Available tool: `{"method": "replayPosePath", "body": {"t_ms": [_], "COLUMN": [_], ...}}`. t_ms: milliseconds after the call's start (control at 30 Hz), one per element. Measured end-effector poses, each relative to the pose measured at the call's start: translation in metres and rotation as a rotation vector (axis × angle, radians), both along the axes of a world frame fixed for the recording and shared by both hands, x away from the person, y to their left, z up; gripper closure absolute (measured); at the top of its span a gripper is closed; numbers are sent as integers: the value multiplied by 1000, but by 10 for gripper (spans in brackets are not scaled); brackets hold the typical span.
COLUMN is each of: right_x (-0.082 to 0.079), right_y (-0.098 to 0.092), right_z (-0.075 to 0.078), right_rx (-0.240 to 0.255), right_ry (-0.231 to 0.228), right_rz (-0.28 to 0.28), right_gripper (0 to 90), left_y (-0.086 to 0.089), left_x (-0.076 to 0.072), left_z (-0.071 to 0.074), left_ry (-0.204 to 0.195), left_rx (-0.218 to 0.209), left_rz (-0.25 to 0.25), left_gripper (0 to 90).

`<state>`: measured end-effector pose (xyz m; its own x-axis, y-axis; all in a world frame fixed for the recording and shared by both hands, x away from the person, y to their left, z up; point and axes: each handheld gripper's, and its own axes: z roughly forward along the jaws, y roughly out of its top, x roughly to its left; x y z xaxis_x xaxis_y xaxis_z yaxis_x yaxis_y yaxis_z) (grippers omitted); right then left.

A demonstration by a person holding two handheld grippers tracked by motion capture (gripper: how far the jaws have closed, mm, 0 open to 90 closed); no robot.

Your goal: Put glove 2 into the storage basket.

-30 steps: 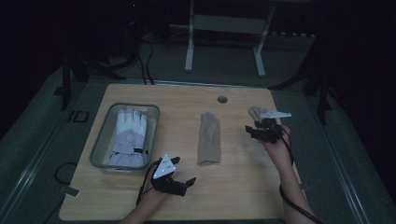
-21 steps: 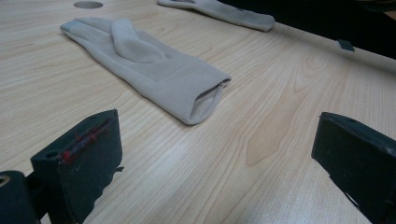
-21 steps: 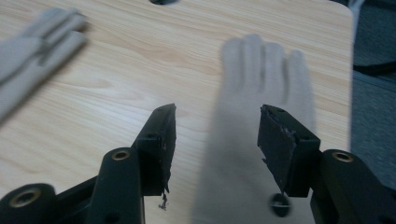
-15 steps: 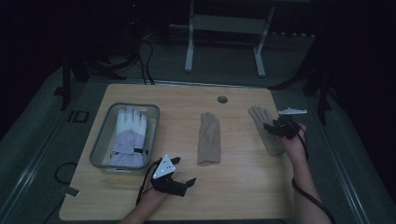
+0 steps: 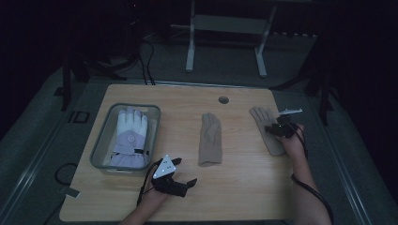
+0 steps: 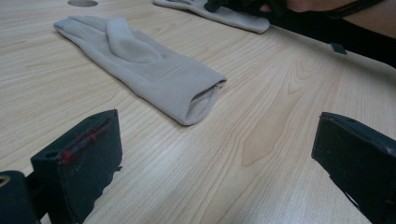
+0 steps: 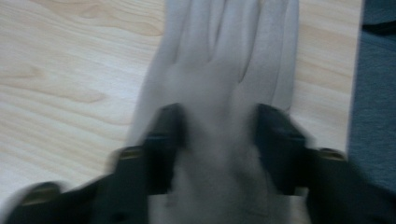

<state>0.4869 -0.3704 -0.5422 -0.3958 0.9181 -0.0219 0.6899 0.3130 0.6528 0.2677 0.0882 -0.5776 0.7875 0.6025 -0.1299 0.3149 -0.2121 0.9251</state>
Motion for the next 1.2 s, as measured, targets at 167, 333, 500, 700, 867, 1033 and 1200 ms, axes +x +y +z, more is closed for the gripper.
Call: {"method": "replayPosePath", "body": {"t_ms": [167,333,500,700,867,1033,1200], "right_x": [-8,-27,-47,-74,-95,-102,-102], "right_y": [2,15,33,47,52,58,61], "right_z": [4,7,20,39,36,18,-3], "right_rx": [42,100,113,128,150,113,101], "right_ry": [15,-15,-37,-74,-71,-23,15], "right_rz": [-66,-98,-123,-172,-214,-196,-183], "right_gripper": [812,825,825,826,826,820,770], "left_y": [0,0,-1,-1,-1,-2,-2], "left_x": [0,0,0,0,-1,0,0], "left_z": [0,0,0,0,0,0,0], "left_ry": [2,3,1,1,-5,-2,-2], "left_rx": [-1,3,5,6,9,16,16], "left_rz": [1,3,3,4,3,4,4], "left_gripper": [21,20,20,20,20,21,21]}}
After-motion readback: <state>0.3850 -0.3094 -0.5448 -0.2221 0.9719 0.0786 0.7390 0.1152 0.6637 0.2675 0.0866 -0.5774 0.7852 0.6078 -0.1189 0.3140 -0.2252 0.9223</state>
